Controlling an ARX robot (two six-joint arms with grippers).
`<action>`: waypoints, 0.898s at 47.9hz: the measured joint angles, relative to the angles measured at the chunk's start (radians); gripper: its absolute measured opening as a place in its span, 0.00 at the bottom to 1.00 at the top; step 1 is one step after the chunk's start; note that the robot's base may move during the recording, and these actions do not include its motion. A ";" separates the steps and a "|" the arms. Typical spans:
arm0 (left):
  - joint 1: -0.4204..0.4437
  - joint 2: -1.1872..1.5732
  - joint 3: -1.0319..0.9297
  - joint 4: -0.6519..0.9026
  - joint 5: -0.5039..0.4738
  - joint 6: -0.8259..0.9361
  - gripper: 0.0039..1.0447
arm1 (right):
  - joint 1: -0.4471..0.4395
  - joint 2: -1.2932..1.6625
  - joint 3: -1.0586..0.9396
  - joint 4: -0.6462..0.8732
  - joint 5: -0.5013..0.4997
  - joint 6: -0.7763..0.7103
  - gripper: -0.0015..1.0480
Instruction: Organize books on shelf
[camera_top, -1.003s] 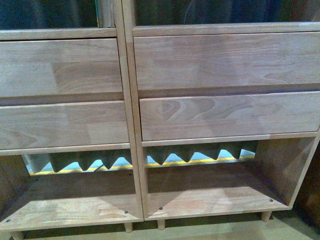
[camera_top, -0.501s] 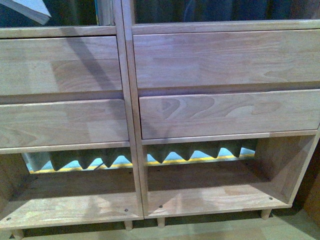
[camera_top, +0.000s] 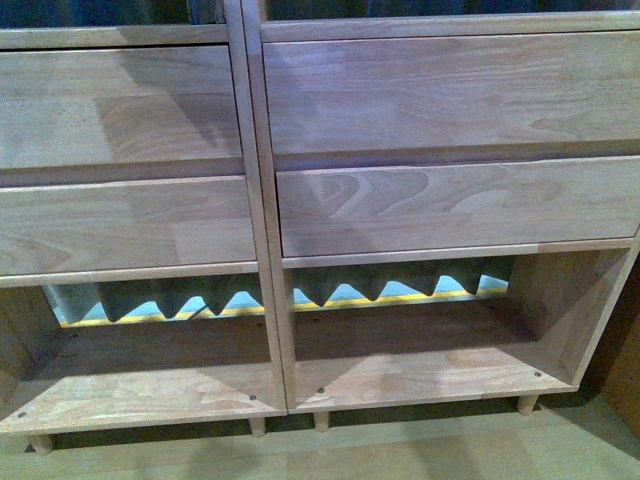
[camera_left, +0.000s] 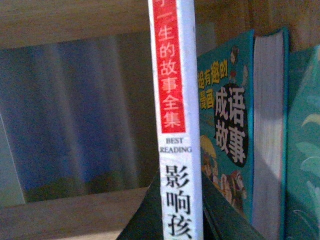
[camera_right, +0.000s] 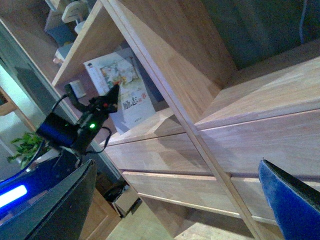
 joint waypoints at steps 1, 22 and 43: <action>-0.001 0.029 0.038 -0.015 -0.002 0.019 0.06 | -0.011 -0.010 -0.019 0.006 -0.011 0.000 0.93; 0.002 0.241 0.340 -0.075 0.006 0.134 0.06 | -0.055 0.072 0.013 -0.065 0.133 -0.241 0.93; 0.000 0.416 0.616 -0.193 0.026 0.155 0.06 | 0.085 0.048 0.007 -0.132 0.264 -0.790 0.93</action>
